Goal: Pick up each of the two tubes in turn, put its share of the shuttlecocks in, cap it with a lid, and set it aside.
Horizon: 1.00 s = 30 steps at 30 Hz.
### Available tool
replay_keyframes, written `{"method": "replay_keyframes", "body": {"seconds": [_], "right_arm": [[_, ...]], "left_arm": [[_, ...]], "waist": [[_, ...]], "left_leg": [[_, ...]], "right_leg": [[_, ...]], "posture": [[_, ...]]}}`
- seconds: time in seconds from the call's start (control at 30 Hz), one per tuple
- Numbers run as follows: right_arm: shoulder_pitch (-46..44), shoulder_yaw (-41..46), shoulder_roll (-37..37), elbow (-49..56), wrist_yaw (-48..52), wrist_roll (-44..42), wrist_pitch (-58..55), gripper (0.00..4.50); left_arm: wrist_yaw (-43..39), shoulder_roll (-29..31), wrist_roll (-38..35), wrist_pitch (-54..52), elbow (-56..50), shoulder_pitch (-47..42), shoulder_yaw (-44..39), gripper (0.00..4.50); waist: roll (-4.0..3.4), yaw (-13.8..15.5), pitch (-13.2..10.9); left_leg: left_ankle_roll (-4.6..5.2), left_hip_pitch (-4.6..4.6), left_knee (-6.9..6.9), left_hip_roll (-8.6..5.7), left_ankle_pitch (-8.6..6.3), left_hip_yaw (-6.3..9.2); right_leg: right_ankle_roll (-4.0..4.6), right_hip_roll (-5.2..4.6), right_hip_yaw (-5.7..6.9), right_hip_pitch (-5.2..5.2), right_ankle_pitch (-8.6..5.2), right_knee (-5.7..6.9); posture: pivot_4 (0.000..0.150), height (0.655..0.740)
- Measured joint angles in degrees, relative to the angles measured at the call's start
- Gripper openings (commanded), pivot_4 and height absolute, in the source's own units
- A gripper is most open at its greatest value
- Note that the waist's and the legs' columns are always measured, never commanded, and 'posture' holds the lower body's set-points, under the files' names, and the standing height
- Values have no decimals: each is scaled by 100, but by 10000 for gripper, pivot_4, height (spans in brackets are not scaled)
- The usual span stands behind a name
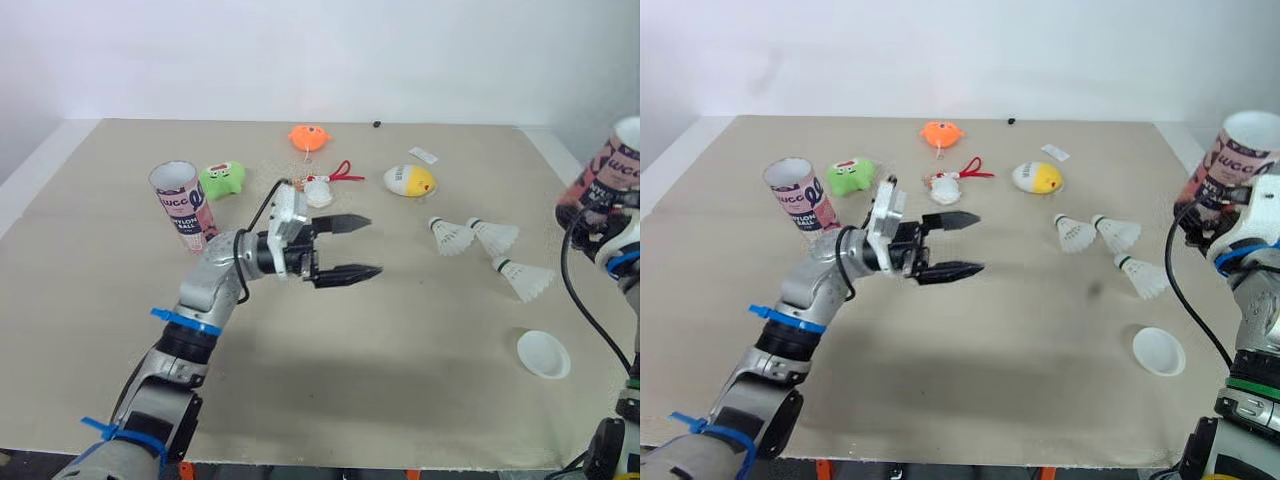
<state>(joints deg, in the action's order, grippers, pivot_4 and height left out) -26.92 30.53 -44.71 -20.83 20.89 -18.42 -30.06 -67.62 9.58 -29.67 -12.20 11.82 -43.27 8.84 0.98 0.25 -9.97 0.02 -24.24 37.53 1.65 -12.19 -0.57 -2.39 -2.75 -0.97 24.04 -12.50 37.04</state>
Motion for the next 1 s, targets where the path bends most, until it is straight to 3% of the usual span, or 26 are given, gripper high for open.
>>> {"method": "replay_keyframes", "body": {"seconds": [0.3, 0.53, 0.83, 0.9, 0.97, 1.0], "right_arm": [[102, -33, -1, -1670, -325, 313, 750, 29730], [11, -38, -14, -2033, -311, 295, 1074, 29730], [-81, 210, -12, -2289, -230, -138, 966, 29730], [-81, 362, -12, -2322, -237, -314, 814, 39198], [-74, 476, -12, -2326, -254, -467, 661, 44889], [-48, 546, -12, -2334, -264, -521, 584, 44889]], "left_arm": [[352, -192, 364, 136, 399, -289, -2, 45000], [636, -611, 338, 476, 433, -282, -225, 45000], [641, -680, 321, 492, 431, -220, -227, 45000], [641, -678, 321, 492, 405, -208, -227, 45000], [643, -677, 321, 490, 358, -183, -227, 45000], [644, -677, 321, 488, 327, -161, -227, 45000]], "waist": [[-9, -41, 4], [-10, -89, 4], [-10, -122, 4], [-9, -123, 4], [-9, -122, 4], [-10, -122, 4]], "left_leg": [[3, 11, -1, 0, -2, -25], [2, 12, 4, -7, 0, -30], [4, 13, 5, -8, 1, -34], [4, 13, 5, -8, 1, -33], [4, 12, 5, -8, 1, -32], [4, 11, 5, -10, 1, -33]], "right_leg": [[-12, 2, -26, 2, 2, -1], [-40, 2, -45, -5, 3, -6], [-46, 3, -50, -5, 5, -7], [-46, 3, -50, -6, 5, -7], [-46, 3, -51, -7, 5, -8], [-46, 3, -54, -6, 5, -8]], "posture": [[1500, 7400], [1500, 7400], [1500, 7400], [1500, 7400], [1500, 7400], [1500, 7400]]}}
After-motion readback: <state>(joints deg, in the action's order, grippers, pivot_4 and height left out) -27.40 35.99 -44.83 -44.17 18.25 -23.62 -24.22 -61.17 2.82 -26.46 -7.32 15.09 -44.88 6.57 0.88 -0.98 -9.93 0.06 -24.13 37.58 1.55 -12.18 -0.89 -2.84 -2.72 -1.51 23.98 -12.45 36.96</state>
